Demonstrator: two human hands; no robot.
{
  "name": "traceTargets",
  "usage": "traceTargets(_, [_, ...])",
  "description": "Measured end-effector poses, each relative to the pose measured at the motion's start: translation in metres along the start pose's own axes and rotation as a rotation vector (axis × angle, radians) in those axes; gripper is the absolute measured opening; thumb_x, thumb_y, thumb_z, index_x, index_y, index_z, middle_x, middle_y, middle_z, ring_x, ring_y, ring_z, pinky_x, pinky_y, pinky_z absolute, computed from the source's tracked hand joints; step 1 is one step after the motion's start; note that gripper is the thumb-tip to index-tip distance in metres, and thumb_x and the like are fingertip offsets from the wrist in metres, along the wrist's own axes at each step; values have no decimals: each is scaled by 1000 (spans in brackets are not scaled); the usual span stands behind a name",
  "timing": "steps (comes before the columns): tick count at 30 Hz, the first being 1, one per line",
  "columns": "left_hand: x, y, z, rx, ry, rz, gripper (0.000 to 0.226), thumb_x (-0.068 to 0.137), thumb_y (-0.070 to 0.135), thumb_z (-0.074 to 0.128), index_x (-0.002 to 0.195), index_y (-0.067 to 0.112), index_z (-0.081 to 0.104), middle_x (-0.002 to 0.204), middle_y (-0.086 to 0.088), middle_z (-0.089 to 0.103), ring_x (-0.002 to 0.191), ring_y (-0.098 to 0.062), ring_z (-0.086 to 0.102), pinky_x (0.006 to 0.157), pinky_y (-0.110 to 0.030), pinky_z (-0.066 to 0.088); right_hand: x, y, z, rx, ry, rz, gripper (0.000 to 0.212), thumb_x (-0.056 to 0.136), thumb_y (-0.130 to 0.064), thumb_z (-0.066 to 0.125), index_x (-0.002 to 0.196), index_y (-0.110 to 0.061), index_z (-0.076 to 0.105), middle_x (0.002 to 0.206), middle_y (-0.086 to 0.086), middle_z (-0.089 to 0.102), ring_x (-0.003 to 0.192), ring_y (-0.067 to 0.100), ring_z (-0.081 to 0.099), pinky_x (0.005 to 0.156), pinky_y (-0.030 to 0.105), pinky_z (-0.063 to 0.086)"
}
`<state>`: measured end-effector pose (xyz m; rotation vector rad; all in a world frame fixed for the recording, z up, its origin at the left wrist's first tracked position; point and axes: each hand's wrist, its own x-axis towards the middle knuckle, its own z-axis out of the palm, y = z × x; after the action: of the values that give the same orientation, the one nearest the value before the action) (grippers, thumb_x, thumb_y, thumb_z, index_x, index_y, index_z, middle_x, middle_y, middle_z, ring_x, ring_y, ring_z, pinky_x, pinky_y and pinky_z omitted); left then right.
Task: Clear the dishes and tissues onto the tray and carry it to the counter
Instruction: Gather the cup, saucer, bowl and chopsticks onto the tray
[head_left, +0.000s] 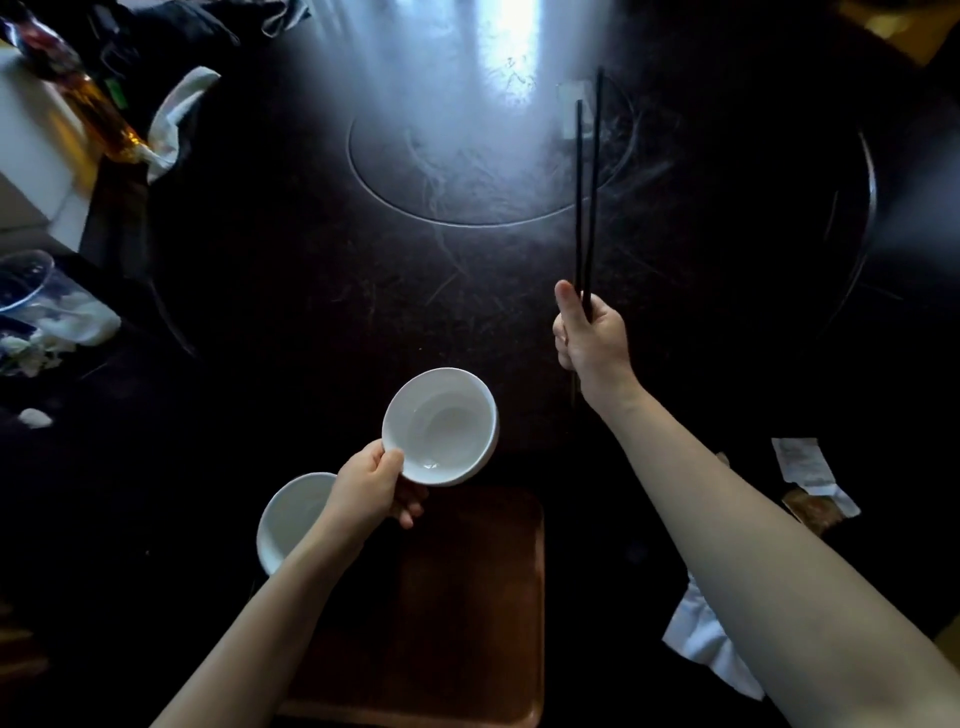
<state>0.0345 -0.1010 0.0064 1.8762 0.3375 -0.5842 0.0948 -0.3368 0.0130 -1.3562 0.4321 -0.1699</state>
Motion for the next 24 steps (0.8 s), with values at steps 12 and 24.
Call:
traceTargets(12, [-21, -13, -5, -3, 3, -18, 20, 94, 5, 33, 86, 6, 52, 58, -9, 55, 33, -12, 51, 29, -21, 37, -3, 36, 24, -114, 57, -279, 38, 91, -37, 45, 54, -29, 39, 42, -15, 39, 42, 0, 31, 43, 15, 29])
traceTargets(24, [-43, -21, 0, 82, -17, -7, 21, 95, 7, 34, 85, 7, 52, 51, -4, 54, 28, -11, 50, 29, -18, 36, -21, 69, 16, -658, 12, -360, 36, 94, -30, 49, 64, -11, 42, 49, -3, 39, 45, 13, 35, 51, 29, 32])
